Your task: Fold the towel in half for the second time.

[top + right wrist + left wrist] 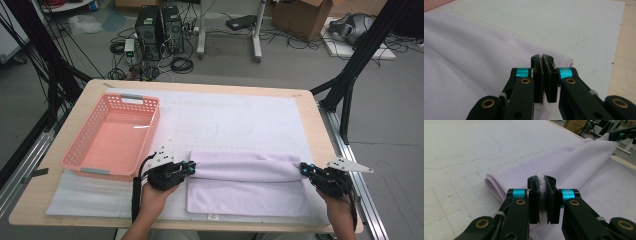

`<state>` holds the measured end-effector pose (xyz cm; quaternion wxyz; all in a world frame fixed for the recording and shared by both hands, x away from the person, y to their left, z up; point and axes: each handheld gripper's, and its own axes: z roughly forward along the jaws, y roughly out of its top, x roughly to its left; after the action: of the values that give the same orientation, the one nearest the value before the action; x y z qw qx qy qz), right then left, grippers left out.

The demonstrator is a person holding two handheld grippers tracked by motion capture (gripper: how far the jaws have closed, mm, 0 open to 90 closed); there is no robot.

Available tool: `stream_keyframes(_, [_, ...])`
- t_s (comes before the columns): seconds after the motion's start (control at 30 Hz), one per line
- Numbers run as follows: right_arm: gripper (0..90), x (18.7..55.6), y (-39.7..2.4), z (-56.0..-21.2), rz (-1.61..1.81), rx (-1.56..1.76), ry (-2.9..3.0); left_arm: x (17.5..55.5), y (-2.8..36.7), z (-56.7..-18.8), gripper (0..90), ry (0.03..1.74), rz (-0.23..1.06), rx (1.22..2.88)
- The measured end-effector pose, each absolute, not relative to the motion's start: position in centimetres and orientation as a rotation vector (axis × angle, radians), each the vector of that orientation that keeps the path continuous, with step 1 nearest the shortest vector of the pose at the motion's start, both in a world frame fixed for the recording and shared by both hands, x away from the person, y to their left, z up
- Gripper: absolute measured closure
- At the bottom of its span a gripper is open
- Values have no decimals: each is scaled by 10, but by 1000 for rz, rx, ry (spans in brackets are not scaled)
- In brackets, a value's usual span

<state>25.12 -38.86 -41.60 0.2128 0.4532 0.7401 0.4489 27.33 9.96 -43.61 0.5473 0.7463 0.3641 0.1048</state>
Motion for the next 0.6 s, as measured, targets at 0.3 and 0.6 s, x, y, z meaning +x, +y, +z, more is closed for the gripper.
stream_keyframes(0.3, [822,228,-396,-422,1211,1254,2130,260,106,-443,718,861,211,1770])
stream_keyframes(0.6, [583,237,-394,-402,1287,1280,1985,266,113,-439,447,916,263,1686])
